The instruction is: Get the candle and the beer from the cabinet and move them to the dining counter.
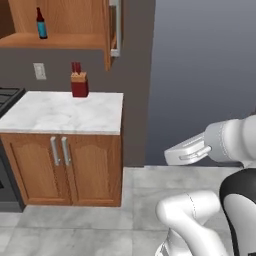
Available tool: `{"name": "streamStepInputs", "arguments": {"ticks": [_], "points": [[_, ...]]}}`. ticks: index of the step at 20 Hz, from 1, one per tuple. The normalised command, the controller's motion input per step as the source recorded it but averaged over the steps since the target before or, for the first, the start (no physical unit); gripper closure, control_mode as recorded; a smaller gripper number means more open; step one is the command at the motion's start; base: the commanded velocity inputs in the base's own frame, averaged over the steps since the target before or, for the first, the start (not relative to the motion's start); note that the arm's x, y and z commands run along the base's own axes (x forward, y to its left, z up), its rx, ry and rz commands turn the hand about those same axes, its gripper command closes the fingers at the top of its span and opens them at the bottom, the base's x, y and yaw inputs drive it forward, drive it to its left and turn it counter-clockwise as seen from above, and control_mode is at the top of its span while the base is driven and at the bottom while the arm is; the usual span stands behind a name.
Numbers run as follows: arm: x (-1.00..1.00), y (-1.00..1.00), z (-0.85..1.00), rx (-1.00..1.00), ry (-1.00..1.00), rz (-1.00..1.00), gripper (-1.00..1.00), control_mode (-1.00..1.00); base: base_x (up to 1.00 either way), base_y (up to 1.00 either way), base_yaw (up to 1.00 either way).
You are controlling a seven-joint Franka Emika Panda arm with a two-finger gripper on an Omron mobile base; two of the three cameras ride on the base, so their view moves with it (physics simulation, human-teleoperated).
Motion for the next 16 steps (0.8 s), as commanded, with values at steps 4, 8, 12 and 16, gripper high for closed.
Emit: {"name": "streamStepInputs", "arguments": {"ticks": [4,8,12,16], "points": [[0.0,0.0,0.0,0.0,0.0,0.0,-1.0,1.0,0.82,0.93,-0.13],[0.0,0.0,0.0,0.0,0.0,0.0,-1.0,1.0,0.68,0.89,-0.17],[0.0,0.0,0.0,0.0,0.0,0.0,-1.0,1.0,0.65,0.8,-0.19],[0.0,0.0,0.0,0.0,0.0,0.0,-1.0,1.0,0.61,0.4,-0.19]]}}
